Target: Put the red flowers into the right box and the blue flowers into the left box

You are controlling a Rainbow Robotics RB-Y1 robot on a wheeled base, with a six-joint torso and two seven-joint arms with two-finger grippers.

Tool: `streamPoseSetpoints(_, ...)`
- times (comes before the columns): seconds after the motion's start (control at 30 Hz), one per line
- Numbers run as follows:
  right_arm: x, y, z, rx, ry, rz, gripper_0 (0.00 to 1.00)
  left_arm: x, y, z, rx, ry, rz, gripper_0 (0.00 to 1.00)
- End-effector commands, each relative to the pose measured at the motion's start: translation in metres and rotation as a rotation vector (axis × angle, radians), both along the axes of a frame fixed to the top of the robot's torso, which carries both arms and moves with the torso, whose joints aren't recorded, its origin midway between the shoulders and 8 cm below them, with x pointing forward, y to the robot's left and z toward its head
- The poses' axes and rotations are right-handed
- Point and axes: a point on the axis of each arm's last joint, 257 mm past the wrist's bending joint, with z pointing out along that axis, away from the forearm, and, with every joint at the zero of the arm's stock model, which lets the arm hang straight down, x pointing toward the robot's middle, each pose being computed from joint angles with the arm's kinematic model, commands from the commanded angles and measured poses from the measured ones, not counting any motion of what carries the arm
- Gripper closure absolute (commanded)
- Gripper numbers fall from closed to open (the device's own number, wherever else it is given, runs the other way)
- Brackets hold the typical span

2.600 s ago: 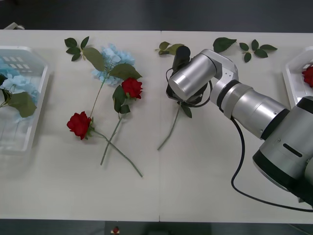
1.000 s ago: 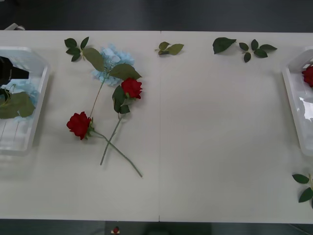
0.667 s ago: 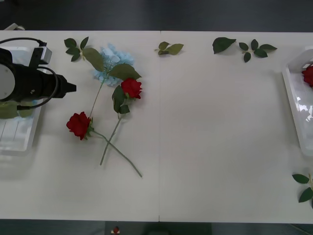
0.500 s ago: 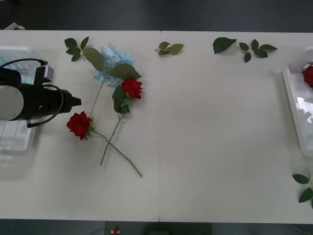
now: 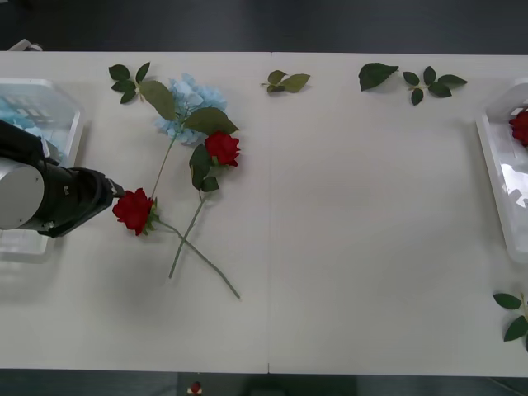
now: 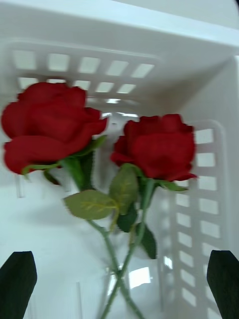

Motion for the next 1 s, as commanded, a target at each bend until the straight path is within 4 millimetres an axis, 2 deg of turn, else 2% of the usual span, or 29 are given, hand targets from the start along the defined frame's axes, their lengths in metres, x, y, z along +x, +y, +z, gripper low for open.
streamPoseSetpoints(0.03, 0.008, 0.031, 0.028, 0.059, -0.028, 0.045, 0.00, 0.012, -0.013, 0.006, 0.118, -0.049, -0.006, 0.00)
streamPoseSetpoints(0.13, 0.009, 0.057, 0.032, 0.107, -0.018, 0.080, 0.00, 0.017, -0.021, 0.000, 0.118, -0.059, 0.022, 0.00)
streamPoseSetpoints(0.17, 0.008, 0.075, 0.032, 0.129, -0.012, 0.113, 0.00, 0.019, -0.027, -0.003, 0.099, -0.062, 0.037, 0.00)
streamPoseSetpoints(0.33, 0.000, 0.130, 0.042, 0.206, -0.025, 0.234, 0.00, 0.025, -0.042, -0.011, 0.092, -0.065, 0.046, 0.00)
streamPoseSetpoints(0.37, -0.005, 0.149, 0.048, 0.233, -0.033, 0.281, 0.00, 0.027, -0.045, -0.015, 0.110, -0.065, 0.051, 0.00)
streamPoseSetpoints(0.4, -0.007, 0.157, 0.050, 0.244, -0.035, 0.299, 0.00, 0.028, -0.046, -0.016, 0.115, -0.066, 0.051, 0.00)
streamPoseSetpoints(0.47, -0.016, 0.193, 0.061, 0.289, -0.060, 0.384, 0.00, 0.032, -0.048, -0.026, 0.132, -0.072, 0.055, 0.00)
streamPoseSetpoints(0.5, -0.020, 0.201, 0.062, 0.299, -0.063, 0.403, 0.00, 0.033, -0.048, -0.029, 0.139, -0.071, 0.056, 0.00)
streamPoseSetpoints(0.57, -0.034, 0.234, 0.073, 0.328, -0.090, 0.491, 0.00, 0.036, -0.047, -0.041, 0.163, -0.073, 0.059, 0.00)
streamPoseSetpoints(0.63, -0.044, 0.254, 0.078, 0.342, -0.110, 0.547, 0.00, 0.039, -0.047, -0.048, 0.177, -0.076, 0.060, 0.00)
streamPoseSetpoints(0.7, -0.060, 0.284, 0.086, 0.352, -0.134, 0.642, 0.00, 0.044, -0.047, -0.055, 0.185, -0.089, 0.065, 0.00)
streamPoseSetpoints(0.83, -0.091, 0.320, 0.093, 0.360, -0.143, 0.776, 0.00, 0.049, -0.049, -0.067, 0.180, -0.094, 0.074, 0.00)
streamPoseSetpoints(1.0, -0.125, 0.346, 0.098, 0.363, -0.149, 0.899, 0.00, 0.050, -0.047, -0.076, 0.192, -0.091, 0.071, 0.00)
